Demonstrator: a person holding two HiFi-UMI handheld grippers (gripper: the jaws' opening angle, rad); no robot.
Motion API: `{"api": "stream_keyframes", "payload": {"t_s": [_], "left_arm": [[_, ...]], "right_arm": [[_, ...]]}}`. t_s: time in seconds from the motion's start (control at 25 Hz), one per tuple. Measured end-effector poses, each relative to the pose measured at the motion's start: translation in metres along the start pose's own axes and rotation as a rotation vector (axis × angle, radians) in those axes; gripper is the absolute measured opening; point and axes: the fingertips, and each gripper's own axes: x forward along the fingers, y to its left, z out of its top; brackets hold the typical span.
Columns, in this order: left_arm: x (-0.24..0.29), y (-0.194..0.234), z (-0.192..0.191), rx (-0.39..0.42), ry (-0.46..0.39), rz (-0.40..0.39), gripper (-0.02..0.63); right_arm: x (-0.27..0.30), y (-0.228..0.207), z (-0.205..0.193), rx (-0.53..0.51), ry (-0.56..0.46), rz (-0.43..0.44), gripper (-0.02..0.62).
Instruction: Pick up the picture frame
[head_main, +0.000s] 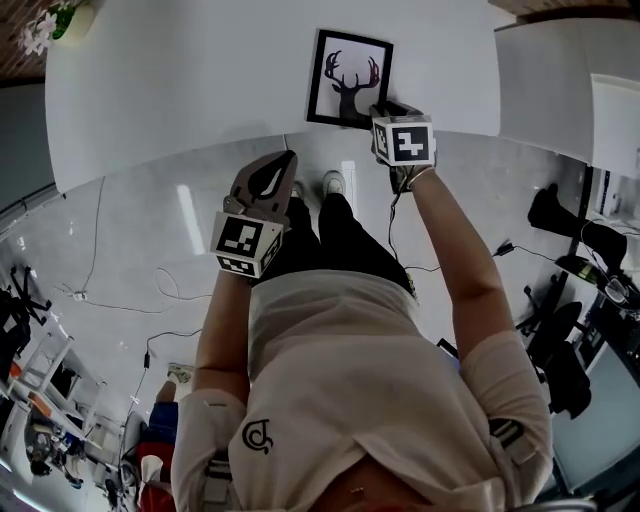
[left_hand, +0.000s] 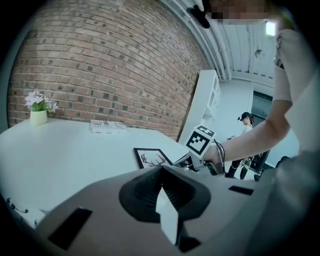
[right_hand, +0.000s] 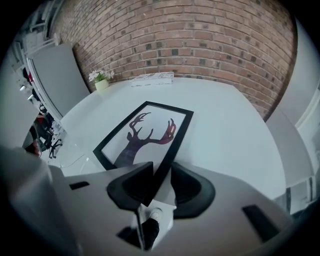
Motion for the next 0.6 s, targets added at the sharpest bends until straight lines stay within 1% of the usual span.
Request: {"api": "stream_keyframes", "payload": {"t_s": [0.08, 0.24, 0.4, 0.6], "left_arm": [[0.005, -0.011, -0.004, 0.002, -0.009, 0.013, 0.014], [0.015, -0.03, -0.008, 0.033, -0.005, 0.023, 0.014], [0.025, -0.039, -0.017, 0.039, 0.001, 0.037, 0.014], [0.03, -0.048, -0.024, 0.041, 0.003, 0.057, 0.014]], "right_arm": [[-0.002, -0.004, -0.006, -0.026, 0.003, 0.009, 0.12], [-0.007, -0.011, -0.01, -0.063, -0.005, 0.027, 0.117], [-0.009, -0.019, -0.019, -0.076, -0.012, 0.041, 0.114], [-0.016, -0.024, -0.034, -0.065, -0.028, 0.042, 0.109]]}}
